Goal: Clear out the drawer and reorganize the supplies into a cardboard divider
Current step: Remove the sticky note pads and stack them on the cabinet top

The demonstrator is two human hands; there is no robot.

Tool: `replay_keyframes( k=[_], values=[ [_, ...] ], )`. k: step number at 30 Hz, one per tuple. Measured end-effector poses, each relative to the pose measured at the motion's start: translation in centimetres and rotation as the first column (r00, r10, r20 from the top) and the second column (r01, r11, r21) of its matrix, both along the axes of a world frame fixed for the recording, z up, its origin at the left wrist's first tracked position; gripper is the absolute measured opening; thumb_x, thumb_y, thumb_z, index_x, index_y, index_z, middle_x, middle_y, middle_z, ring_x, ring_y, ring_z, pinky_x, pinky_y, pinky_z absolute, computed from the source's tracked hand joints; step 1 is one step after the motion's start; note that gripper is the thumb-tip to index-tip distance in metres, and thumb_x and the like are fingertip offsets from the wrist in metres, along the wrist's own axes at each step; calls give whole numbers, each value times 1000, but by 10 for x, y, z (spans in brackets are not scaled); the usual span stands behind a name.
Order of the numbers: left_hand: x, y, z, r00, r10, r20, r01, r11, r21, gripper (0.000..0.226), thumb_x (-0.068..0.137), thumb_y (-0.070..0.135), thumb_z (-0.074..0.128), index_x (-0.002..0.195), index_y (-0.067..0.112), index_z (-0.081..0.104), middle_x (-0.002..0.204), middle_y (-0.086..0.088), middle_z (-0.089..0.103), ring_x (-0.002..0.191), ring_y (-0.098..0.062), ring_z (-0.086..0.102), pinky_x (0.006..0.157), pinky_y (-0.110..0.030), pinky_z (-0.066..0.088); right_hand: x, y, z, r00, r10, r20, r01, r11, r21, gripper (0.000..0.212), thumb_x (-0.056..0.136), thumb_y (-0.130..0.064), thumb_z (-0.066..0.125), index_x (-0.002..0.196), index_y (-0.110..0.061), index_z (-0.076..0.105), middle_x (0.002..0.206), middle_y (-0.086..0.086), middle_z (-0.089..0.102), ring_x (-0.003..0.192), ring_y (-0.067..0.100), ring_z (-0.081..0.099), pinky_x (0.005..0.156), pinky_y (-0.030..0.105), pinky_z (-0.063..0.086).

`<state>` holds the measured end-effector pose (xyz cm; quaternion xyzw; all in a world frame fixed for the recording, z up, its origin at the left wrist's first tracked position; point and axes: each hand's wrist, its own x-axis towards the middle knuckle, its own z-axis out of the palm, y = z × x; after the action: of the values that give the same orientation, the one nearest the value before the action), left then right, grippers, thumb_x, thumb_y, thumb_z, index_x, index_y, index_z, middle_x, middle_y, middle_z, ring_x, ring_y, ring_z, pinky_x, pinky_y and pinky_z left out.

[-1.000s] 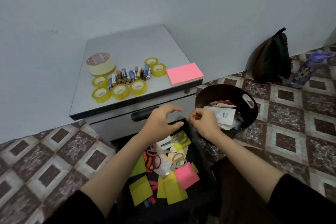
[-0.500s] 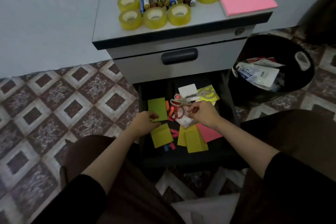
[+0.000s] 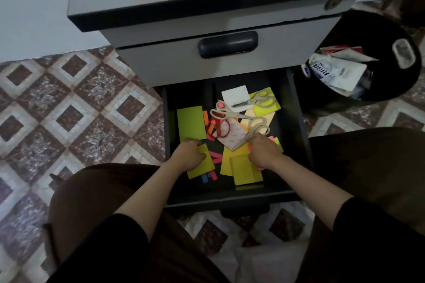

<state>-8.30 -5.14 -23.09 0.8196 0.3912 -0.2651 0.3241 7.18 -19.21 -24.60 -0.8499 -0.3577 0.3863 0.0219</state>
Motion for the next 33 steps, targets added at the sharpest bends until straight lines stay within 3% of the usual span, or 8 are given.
replay_keyframes(
  k=[7,10,12,15,20,24,29,33],
  values=[
    [9,-4,-7,994,60,92,-59,998,-5,47,92,22,55,136,9,45,141,-13,41,123,-27,45,95,-28,40,1,4,-5,996,-68,-60,71,996,45,31,82,-9,57,113,-7,62,109,11,61,98,28,58,76,33,48],
    [11,1,-5,979,121,166,-125,992,16,40,92,21,55,130,10,51,136,-12,45,110,-24,53,84,-25,43,3,7,-3,995,-79,-65,80,997,15,8,81,-12,59,82,-5,63,77,6,58,80,25,58,56,27,40],
    [13,6,-5,967,161,196,-171,985,33,38,93,20,55,129,10,52,135,-14,46,83,-18,54,67,-24,44,3,9,-2,995,-74,-67,75,997,0,26,81,-14,61,58,-9,49,60,2,46,62,19,50,46,25,29],
    [20,18,-3,959,176,224,-199,976,85,37,92,16,54,129,10,51,133,-16,47,70,-13,50,69,-26,43,3,10,-1,996,-71,-62,69,997,-24,35,80,-16,63,51,-14,43,57,0,44,62,19,50,45,24,28],
    [33,36,-4,969,164,183,-186,976,110,45,92,12,52,136,8,42,138,-17,43,103,-28,57,84,-31,47,10,15,14,994,-5,-109,-5,996,-93,16,80,-20,68,68,-12,61,81,6,62,84,22,61,66,27,45],
    [35,42,-10,998,43,50,-49,993,105,59,94,15,51,146,9,25,153,-15,21,141,-26,21,108,-29,27,16,16,24,967,52,-249,-81,991,-108,21,81,-15,70,64,-8,60,72,4,57,80,19,56,71,31,47],
    [37,38,-16,995,-40,-92,45,997,58,72,95,33,49,150,16,6,157,-12,-9,145,-27,-5,115,-34,4,23,12,23,900,-156,-407,154,987,-37,34,85,1,63,62,-12,42,82,16,55,75,29,61,71,41,54],
    [33,27,-18,987,-135,-90,143,985,97,62,97,35,44,149,24,12,157,-8,-5,145,-29,-3,116,-35,2,38,10,32,882,-260,-394,275,961,-20,17,89,2,55,79,-7,45,77,18,56,48,20,62,52,34,55]
  ],
)
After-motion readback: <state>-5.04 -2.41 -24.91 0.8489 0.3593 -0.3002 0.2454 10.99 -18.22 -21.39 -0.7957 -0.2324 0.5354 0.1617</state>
